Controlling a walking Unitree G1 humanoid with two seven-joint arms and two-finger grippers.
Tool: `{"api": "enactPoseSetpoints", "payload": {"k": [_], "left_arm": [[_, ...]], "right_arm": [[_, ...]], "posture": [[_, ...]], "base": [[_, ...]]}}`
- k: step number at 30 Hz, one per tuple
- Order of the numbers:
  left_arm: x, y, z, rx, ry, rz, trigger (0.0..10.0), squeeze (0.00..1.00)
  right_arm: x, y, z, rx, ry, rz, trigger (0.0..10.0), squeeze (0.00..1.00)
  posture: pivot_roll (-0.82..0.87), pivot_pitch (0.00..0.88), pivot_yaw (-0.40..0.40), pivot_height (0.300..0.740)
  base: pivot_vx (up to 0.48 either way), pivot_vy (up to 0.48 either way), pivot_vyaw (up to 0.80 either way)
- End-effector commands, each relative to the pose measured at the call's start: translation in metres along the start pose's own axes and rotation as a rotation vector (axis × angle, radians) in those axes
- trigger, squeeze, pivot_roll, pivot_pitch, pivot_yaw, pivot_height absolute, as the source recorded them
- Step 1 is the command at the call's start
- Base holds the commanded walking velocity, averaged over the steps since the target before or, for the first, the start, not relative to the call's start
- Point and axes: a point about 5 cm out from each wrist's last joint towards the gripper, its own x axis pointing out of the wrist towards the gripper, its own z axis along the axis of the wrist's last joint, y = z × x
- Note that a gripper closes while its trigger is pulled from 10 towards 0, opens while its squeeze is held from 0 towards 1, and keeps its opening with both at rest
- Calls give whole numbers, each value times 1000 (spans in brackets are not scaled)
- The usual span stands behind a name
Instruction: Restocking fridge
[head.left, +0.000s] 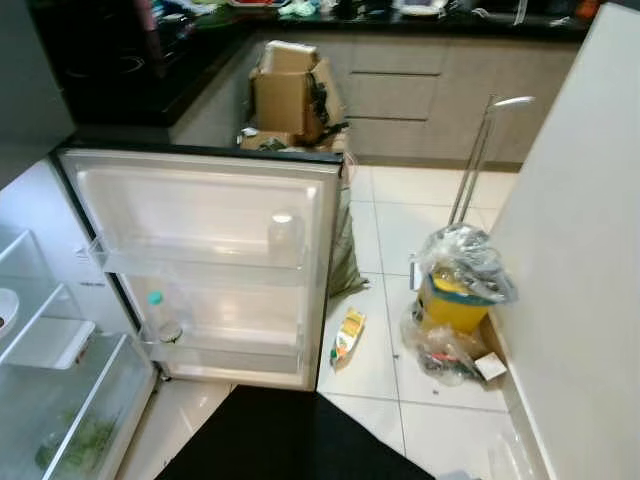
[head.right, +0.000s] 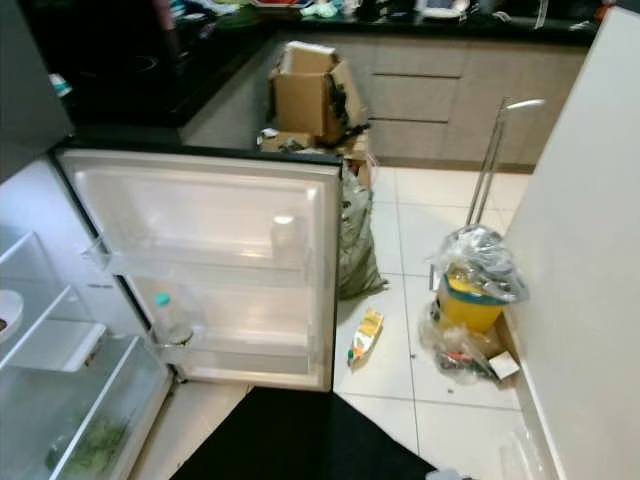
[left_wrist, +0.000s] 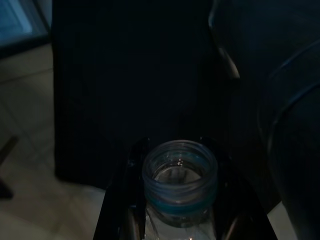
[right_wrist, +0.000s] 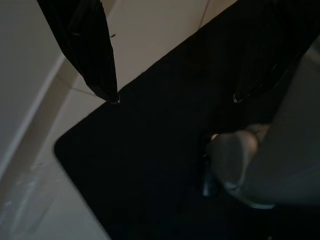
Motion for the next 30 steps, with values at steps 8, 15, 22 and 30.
{"api": "enactPoseSetpoints", "payload": {"k": [8, 15, 22, 30], "left_arm": [[-1, 1, 42, 33, -156, 13, 10000, 0], [-1, 1, 43, 38, -158, 15, 10000, 0], [-1, 1, 43, 31, -159, 17, 10000, 0], [-1, 1, 42, 30, -157, 20, 10000, 0]], "right_arm": [[1, 5, 0, 0, -11, 17, 10000, 0], [1, 6, 4, -1, -32, 38, 10000, 0], [1, 10, 3, -18, -30, 66, 10000, 0], [1, 11, 3, 4, -35, 57, 10000, 0]], "posture": [[-70, 0, -10, 740], [-70, 0, -10, 740], [-66, 0, -9, 740], [-65, 0, -7, 740]], "base": [[0, 0, 0], [0, 0, 0], [0, 0, 685], [0, 0, 198]]}}
